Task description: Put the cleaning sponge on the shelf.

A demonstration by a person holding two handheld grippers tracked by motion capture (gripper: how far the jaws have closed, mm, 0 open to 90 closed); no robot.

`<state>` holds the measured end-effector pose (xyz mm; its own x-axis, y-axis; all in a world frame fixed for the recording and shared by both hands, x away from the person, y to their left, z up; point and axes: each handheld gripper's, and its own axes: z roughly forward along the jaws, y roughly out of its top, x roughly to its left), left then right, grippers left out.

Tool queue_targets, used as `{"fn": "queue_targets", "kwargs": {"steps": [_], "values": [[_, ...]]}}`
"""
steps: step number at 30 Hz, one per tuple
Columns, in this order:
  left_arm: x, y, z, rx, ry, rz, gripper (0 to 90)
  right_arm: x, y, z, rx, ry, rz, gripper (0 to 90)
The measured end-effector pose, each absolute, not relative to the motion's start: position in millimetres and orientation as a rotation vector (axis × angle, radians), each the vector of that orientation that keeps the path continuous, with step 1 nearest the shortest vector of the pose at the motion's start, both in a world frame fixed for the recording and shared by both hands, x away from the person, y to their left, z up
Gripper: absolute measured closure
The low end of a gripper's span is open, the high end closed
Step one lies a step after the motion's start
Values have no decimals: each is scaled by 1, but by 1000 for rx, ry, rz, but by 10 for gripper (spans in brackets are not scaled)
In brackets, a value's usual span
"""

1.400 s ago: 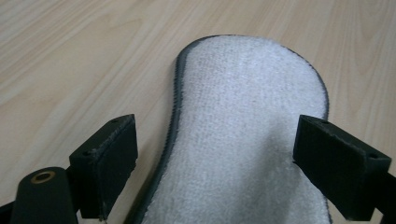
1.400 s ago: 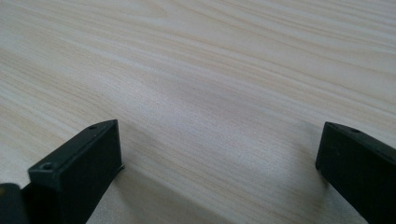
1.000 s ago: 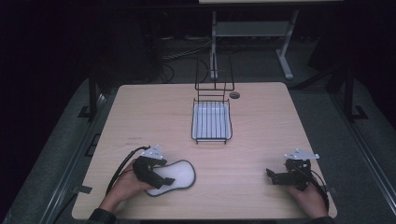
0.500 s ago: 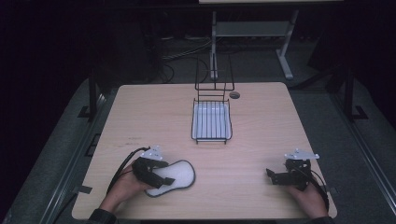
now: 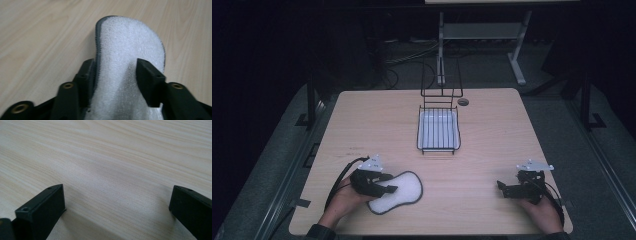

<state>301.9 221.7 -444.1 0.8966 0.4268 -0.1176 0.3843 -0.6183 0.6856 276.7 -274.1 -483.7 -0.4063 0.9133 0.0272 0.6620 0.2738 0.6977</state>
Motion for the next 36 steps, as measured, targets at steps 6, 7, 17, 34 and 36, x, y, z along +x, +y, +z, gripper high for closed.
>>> {"fn": "queue_targets", "kwargs": {"steps": [6, 7, 17, 34, 36], "values": [[302, 226, -439, 2257, 578, 49, 659, 277, -274, -484, 1426, 2170, 905, 0], [302, 227, -439, 2250, 578, 43, 689, 277, -274, -484, 1427, 2170, 905, 0], [302, 234, -430, 2163, 569, -40, 833, 277, -274, -484, 1425, 2170, 905, 0], [297, 245, -408, 2055, 575, -15, 872, 277, -274, -484, 1427, 2170, 905, 0], [298, 246, -406, 2053, 572, -3, 872, 277, -274, -484, 1427, 2170, 905, 0]]}}
